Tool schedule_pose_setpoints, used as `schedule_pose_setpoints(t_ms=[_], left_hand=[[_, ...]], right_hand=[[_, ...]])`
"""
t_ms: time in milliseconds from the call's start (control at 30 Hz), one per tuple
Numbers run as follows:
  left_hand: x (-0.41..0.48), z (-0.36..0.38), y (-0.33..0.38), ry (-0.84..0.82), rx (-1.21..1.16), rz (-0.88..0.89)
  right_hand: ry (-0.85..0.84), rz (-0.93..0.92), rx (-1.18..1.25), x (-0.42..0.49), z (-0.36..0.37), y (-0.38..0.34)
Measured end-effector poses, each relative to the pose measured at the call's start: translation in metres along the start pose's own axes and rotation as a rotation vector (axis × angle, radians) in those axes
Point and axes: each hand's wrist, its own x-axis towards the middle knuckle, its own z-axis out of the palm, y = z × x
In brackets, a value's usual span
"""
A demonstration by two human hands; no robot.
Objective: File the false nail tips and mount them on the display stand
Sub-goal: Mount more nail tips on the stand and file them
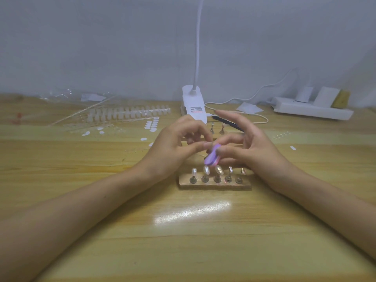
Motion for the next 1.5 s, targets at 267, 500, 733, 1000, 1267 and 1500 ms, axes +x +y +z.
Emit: schedule_pose_setpoints(t_ms=[267,500,733,1000,1267,1500], left_hand=[[0.0009,0.0008,-0.0009,-0.012,-0.021,-0.024],[0.0003,0.0007,-0.0003,-0.015,-0.027,-0.015],[0.0006,0.0007,-0.001,-0.008,-0.021,-0.009],[0.0006,0.001,-0.0018,-0.001,-0.024,-0.009],[0.0011,0.0012,-0.0003,0.016,-0.024,-0.009],[0.0005,0.0009,0.0006,0.016,-0.023,-0.009]], right_hand=[[0.028,-0.021,0.013,0.0007,-0.0001,0.0002],[0.018,-0.019,0.012,0.0008,-0.0003,0.0003],[0.029,-0.026,0.018,0.0013,-0.0009,0.0014],[0.085,-0.043,0.05,0.0022,-0.0039,0.0023],[0.114,-0.07,0.058,0.0026,-0.0053,0.0038],[0.1,-0.083,0.042,0.0017,-0.0048,0.0028]])
